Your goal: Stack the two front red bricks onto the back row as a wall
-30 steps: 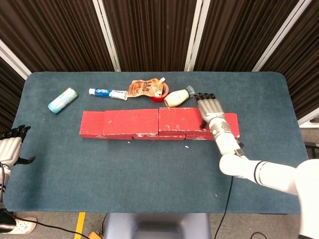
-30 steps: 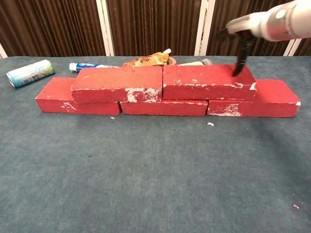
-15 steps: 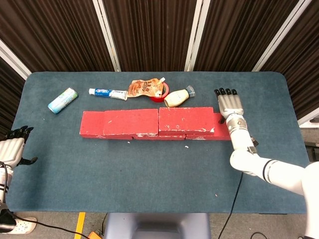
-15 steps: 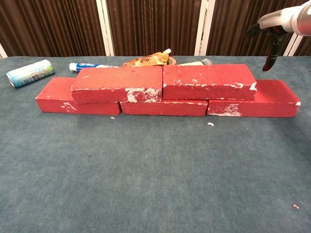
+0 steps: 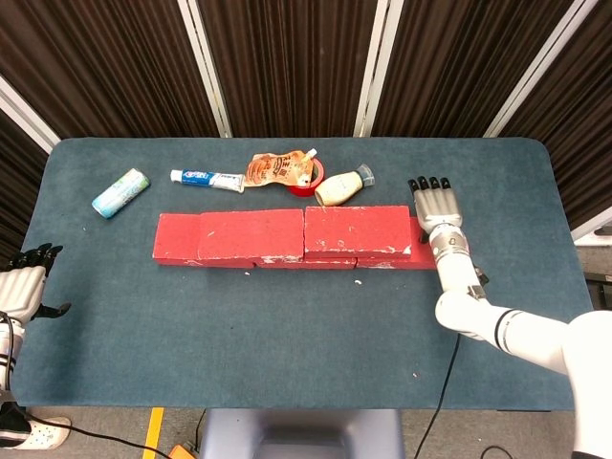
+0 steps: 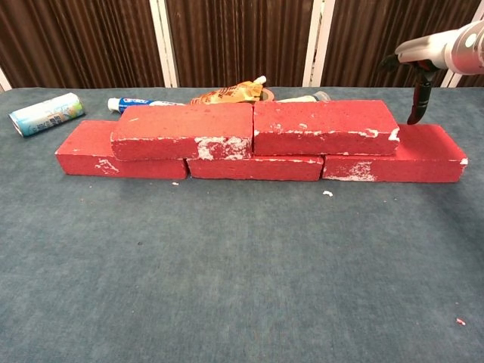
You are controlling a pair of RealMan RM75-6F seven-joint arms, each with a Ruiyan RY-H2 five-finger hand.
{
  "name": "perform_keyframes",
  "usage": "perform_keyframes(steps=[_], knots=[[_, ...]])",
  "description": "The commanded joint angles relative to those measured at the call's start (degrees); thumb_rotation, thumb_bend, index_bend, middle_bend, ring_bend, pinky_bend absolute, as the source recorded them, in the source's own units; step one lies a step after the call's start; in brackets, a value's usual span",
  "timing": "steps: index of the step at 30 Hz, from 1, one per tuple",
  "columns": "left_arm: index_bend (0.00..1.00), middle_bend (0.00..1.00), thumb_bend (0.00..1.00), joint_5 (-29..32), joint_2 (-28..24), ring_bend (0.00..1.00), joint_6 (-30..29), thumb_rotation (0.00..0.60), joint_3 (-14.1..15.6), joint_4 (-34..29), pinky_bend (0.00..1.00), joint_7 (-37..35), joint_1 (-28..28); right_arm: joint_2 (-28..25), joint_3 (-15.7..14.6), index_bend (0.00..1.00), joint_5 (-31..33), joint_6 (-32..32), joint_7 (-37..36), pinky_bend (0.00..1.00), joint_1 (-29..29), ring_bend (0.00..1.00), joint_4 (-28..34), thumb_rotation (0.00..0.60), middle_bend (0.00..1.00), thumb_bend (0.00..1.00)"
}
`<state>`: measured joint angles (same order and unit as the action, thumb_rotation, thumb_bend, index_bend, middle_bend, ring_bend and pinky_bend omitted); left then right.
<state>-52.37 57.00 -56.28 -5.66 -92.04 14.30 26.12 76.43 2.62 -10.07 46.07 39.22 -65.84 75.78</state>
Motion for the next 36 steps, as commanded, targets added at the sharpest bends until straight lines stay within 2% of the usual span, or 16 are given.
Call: perform_keyframes(steps=[1,25,36], knots=[[0.0,0.0,0.22,-0.04,0.08,0.0,0.01,0.6,0.0,0.1,0.03,-0.08,-0.02,0.27,0.33,0.18,-0.26,0.02,0.08,0.0,0.15,0.0,-0.19,0.6,0.14,0.0],[0.0,0.0,0.22,-0.19,0.28,0.0,0.51,0.6,0.14,1.42,0.03,-1.17,-0.52,2.77,2.66,0.18,-2.21,-0.42,0.92,0.0,1.09,0.0,-0.86,0.6,0.14,0.0],[0.0,0.0,0.22,0.08,0.6,0.0,0.5,0.6,0.09,1.39,0.03,-0.69,-0.4,-0.17,3.42,0.18,-3.34,-1.0,-0.17,0.0,1.94,0.0,2.29,0.6,0.14,0.0]])
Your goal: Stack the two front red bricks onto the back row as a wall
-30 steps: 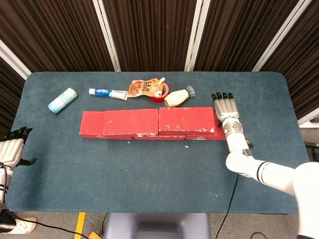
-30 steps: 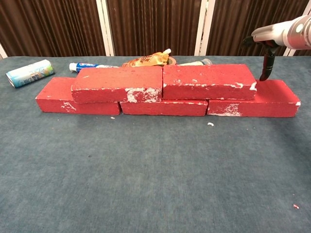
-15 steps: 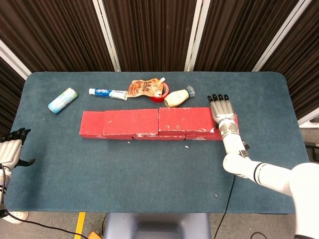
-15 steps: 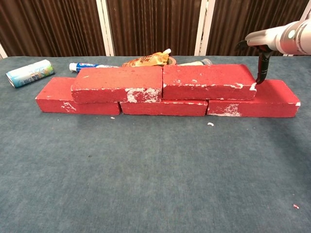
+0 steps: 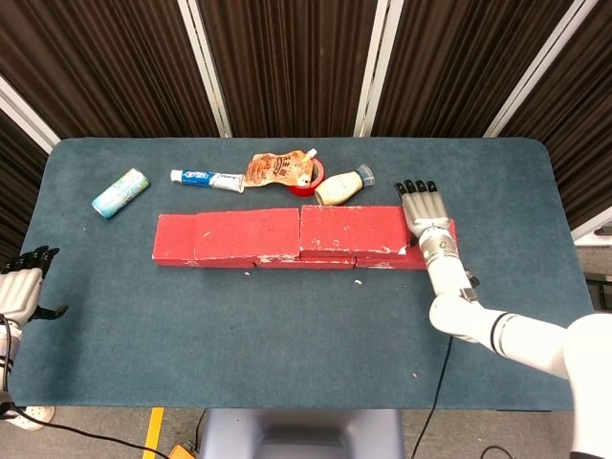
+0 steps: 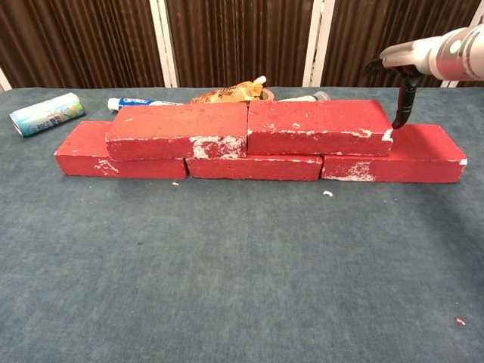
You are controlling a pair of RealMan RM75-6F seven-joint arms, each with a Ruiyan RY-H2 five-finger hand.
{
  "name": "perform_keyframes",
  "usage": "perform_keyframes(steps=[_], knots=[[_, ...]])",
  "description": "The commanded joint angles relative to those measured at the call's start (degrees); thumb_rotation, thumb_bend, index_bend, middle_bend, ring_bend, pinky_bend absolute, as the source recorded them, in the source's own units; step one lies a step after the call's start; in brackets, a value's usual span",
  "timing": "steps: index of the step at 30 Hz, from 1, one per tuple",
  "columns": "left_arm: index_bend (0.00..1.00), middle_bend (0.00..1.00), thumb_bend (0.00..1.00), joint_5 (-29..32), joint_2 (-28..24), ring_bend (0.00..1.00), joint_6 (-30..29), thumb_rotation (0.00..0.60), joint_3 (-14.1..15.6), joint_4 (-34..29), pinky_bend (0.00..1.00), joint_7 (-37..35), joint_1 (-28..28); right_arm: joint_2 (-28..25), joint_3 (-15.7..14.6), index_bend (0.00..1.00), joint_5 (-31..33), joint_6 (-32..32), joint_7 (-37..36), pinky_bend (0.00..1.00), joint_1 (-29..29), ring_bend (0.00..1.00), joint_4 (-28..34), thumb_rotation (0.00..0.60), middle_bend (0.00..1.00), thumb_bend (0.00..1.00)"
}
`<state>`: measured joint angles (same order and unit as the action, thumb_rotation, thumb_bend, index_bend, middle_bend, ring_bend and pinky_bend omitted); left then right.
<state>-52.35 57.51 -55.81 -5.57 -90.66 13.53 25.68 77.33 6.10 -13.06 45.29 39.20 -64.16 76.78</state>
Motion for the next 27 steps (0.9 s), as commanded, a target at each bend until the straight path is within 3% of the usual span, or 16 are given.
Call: perform_keyframes(steps=[1,7,13,16,19,22,27], knots=[[0.0,0.0,0.22,0.12,0.16,0.0,0.05,0.6,-0.01,-0.01,0.03,0.14,0.07,-1.66,-0.05,0.18,-0.74,-0.14,-0.32,0.0,0.41,0.0,2.11,0.6,0.14,0.0],[0.0,0.0,0.22,-0.08,0.39,0.0,-0.31,0.6,-0.05,-0.07,0.03,0.38,0.1,-8.8,2.65,0.17,-8.88,5.14,-7.7,0.0,5.1,0.0,12.07,0.6,0.14,0.0],[0.0,0.0,0.22,-1.53,0.41,0.0,-2.0,0.6,-0.28,-0.22,0.03,-0.36,-0.52,-17.6,4.55,0.16,-26.93,21.73,-22.1,0.0,17.99,0.0,27.66,0.6,0.14,0.0],[0.0,0.0,0.22,-2.18,0.47,0.0,-2.58,0.6,-0.33,-0.34,0.03,-1.04,-0.94,-20.52,0.93,0.17,-38.38,28.87,-26.75,0.0,25.45,0.0,33.92,0.6,0.14,0.0],[0.0,0.0,0.23,-3.14,0.62,0.0,-3.24,0.6,-0.22,-0.37,0.03,-1.33,-1.31,-21.12,-4.14,0.17,-47.95,33.3,-28.42,0.0,31.58,0.0,35.86,0.6,0.14,0.0],[0.0,0.0,0.23,-4.88,0.7,0.0,-4.95,0.6,-0.1,-0.96,0.03,-1.85,-2.08,-19.28,-8.15,0.16,-55.49,36.75,-29.98,0.0,36.61,0.0,34.96,0.6,0.14,0.0],[0.0,0.0,0.24,-8.35,0.97,0.0,-9.43,0.6,-0.2,-1.85,0.03,-3.74,-4.11,-15.06,-12.29,0.16,-64.19,39.74,-34.81,0.0,42.82,0.0,29.84,0.6,0.14,0.0]])
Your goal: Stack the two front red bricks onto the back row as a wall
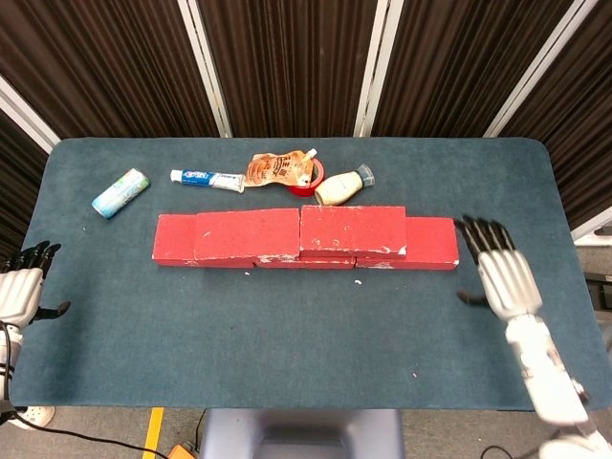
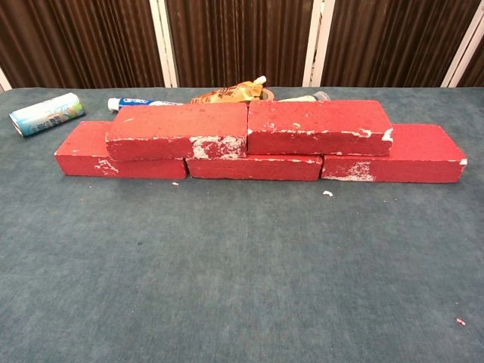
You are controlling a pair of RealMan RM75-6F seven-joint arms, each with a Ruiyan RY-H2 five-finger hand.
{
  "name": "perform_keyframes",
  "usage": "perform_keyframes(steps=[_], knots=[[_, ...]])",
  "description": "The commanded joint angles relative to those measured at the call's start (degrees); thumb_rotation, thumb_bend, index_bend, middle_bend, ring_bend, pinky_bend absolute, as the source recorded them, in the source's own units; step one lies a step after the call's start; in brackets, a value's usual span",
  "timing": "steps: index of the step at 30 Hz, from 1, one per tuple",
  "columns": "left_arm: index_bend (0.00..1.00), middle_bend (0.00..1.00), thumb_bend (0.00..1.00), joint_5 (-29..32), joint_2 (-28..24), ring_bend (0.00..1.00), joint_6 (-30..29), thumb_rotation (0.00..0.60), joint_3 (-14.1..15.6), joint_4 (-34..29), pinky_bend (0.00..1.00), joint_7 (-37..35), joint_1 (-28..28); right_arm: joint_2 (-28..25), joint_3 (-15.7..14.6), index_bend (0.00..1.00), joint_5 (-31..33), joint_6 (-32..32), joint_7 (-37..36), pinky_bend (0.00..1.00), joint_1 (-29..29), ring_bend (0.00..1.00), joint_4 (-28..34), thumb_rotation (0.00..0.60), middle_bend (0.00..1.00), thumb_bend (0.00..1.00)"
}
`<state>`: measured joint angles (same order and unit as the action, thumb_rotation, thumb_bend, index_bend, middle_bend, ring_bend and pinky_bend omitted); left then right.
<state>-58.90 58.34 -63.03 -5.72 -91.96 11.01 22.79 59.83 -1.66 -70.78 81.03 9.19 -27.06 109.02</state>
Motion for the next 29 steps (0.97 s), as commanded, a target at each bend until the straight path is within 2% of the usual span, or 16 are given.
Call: perform_keyframes(steps=[1,8,15,22,29], knots=[[0.0,0.0,0.24,-2.51,0.11,0.0,-3.12,0.6,-0.09,-0.74,0.03,-1.81,-1.7,3.12,-4.82,0.16,-7.12,4.29,-5.53,0.0,6.56,0.0,-3.46,0.6,0.14,0.0],[0.0,0.0,0.25,-9.68,-0.3,0.0,-9.29,0.6,0.37,-0.54,0.02,-6.77,-4.94,7.78,-5.56,0.16,-9.76,4.42,-5.3,0.0,10.54,0.0,-11.56,0.6,0.14,0.0],[0.0,0.0,0.25,-12.95,0.69,0.0,-12.02,0.6,1.44,-1.72,0.02,-6.79,-6.98,11.36,-4.69,0.16,-12.21,2.89,-4.84,0.0,11.78,0.0,-17.0,0.6,0.14,0.0],[0.0,0.0,0.25,-12.56,2.63,0.0,-12.95,0.6,1.13,-1.02,0.02,-2.78,-7.38,11.96,-2.69,0.16,-13.4,1.29,-2.3,0.0,11.42,0.0,-14.76,0.6,0.14,0.0],[0.0,0.0,0.25,-12.0,4.15,0.0,-13.11,0.6,0.5,0.44,0.02,-0.24,-7.32,11.11,-0.92,0.17,-11.63,-0.24,0.62,0.0,11.79,0.0,-12.54,0.6,0.14,0.0]])
